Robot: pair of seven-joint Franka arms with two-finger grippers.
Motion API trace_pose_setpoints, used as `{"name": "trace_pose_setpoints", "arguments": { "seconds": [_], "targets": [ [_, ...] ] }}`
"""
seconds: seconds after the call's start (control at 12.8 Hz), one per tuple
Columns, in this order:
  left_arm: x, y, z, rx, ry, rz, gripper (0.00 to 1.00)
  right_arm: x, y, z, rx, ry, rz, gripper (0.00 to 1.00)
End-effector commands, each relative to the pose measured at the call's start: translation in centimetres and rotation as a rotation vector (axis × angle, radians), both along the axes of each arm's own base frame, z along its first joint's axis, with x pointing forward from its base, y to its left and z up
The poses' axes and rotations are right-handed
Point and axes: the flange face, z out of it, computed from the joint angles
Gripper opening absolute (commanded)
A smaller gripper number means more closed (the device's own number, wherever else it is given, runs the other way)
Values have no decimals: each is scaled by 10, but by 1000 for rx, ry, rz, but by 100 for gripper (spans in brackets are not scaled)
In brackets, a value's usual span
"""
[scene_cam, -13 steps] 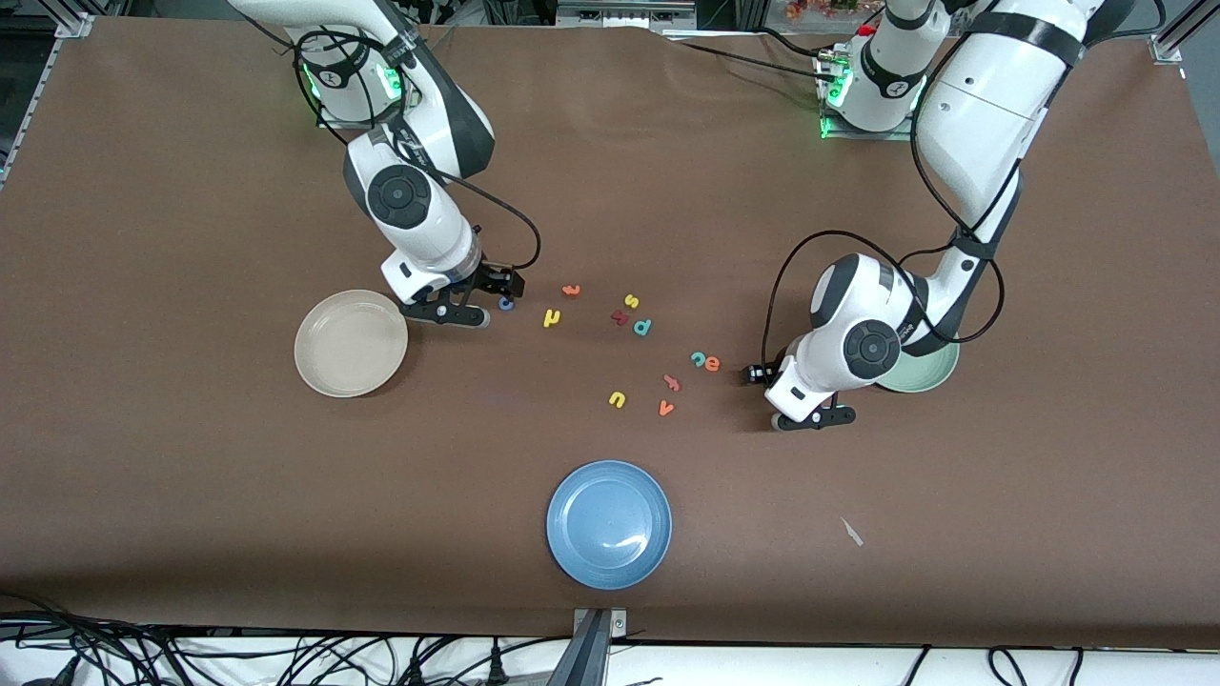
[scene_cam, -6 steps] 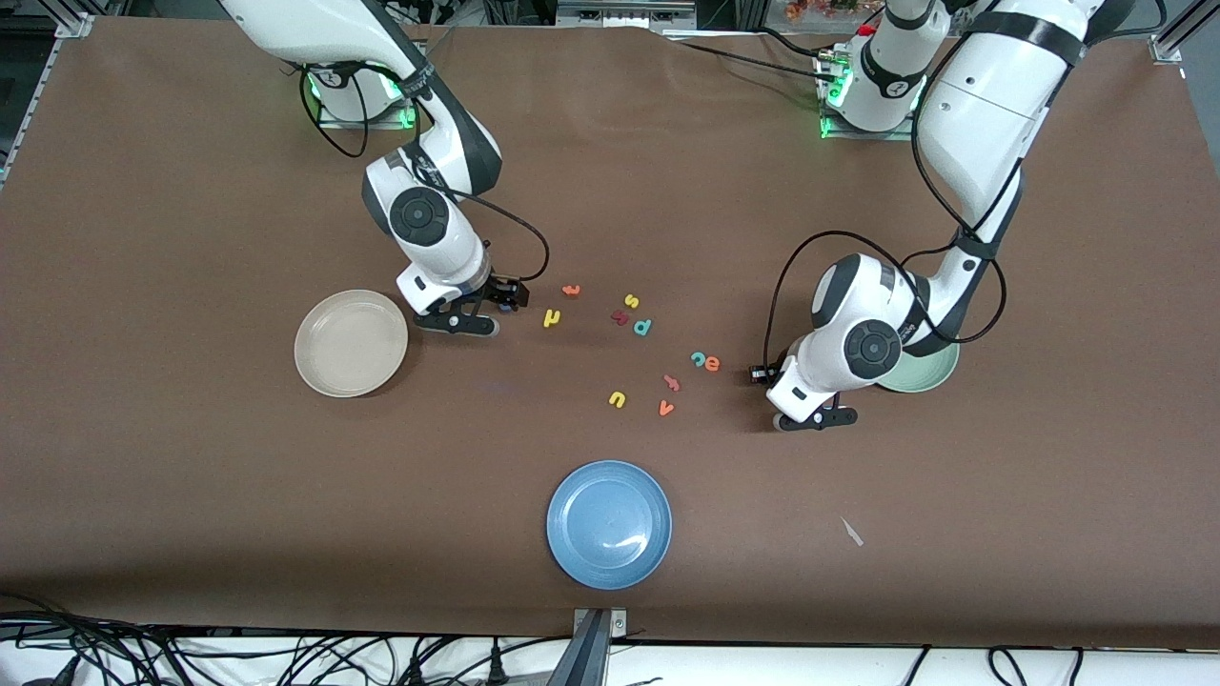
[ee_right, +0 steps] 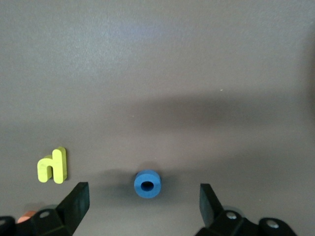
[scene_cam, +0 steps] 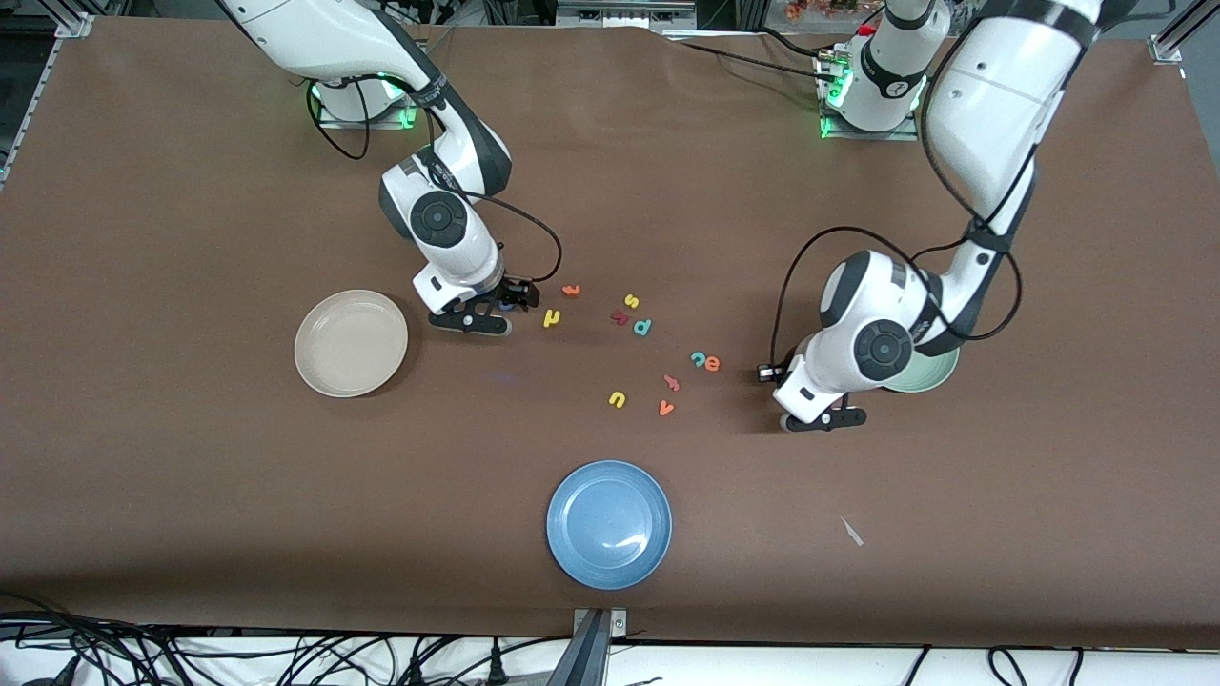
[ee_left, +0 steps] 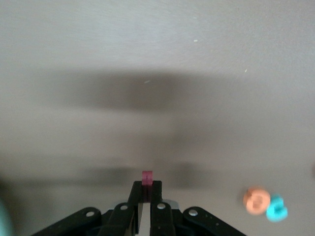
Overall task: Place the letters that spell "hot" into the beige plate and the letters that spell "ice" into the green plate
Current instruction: 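Grasp the dark red letter while the right gripper grasps the blue ring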
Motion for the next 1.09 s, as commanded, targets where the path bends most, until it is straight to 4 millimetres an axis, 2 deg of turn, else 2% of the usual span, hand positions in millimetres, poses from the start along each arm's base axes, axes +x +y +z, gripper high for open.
{"name": "trace_pose_setpoints", "arguments": {
  "seconds": [0.0,0.08,0.16,0.31,0.39,0.62,0.78,1.01],
  "targets": [
    [-6,54,86,23,41,-106,0,-11,0,-8,0,-25,13,96],
    [-11,76,101,19,83,-149,0,-14,-1,-11,7,-36,18,92],
    [-17,93,107,11,130,-189,0,-15,-2,-14,10,-38,17,91],
    [-24,124,101,-13,196,-229,0,-17,-3,-17,11,-38,19,87],
    [-24,138,93,-24,211,-232,0,-18,-3,-18,9,-41,26,82],
    [-30,171,48,-18,279,-233,0,-20,-3,-19,9,-44,33,66],
    [-30,183,26,-6,287,-255,0,-20,-3,-19,10,-43,31,58],
    [-41,201,-12,36,285,-276,0,-20,-3,-21,9,-40,31,46]
  ]
}}
